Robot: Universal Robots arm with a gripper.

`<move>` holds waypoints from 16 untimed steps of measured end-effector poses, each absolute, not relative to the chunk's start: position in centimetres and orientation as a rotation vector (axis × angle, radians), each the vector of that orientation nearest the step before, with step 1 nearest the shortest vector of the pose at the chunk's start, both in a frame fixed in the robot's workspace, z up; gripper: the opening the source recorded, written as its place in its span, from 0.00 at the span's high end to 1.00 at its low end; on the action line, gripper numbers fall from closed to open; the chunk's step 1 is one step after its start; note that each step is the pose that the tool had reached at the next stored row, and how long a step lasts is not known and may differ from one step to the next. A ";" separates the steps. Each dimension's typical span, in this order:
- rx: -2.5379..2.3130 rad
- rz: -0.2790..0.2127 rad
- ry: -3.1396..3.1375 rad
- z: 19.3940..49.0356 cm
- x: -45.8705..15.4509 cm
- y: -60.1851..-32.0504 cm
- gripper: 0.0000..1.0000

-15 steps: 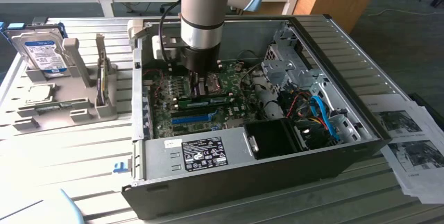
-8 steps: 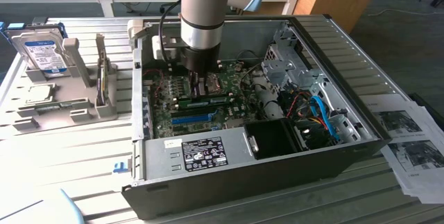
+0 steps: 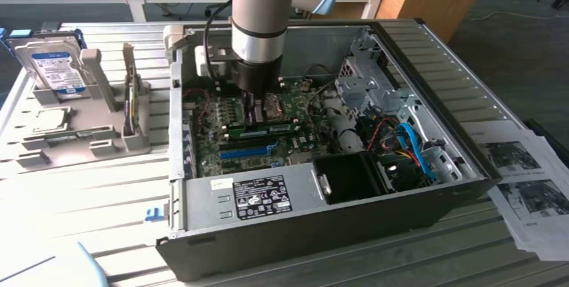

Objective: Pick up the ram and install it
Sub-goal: 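Press down the ram until it locks into place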

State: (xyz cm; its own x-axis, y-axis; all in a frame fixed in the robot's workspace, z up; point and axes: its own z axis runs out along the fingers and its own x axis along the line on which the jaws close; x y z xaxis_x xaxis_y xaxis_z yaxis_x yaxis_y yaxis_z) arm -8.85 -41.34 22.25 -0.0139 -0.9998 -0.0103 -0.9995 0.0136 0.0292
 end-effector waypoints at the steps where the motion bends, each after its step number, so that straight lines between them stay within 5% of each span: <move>1: 2.197 -0.044 -2.227 22.3 -8.9 -41.3 0.91; 16: 2.197 -0.044 -2.227 22.2 -8.9 -41.3 0.91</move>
State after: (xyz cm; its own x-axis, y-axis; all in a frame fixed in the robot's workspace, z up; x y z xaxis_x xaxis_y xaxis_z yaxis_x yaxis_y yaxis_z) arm -8.85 -41.34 22.20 -0.0139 -0.9998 -0.0105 -0.9995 0.0136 0.0291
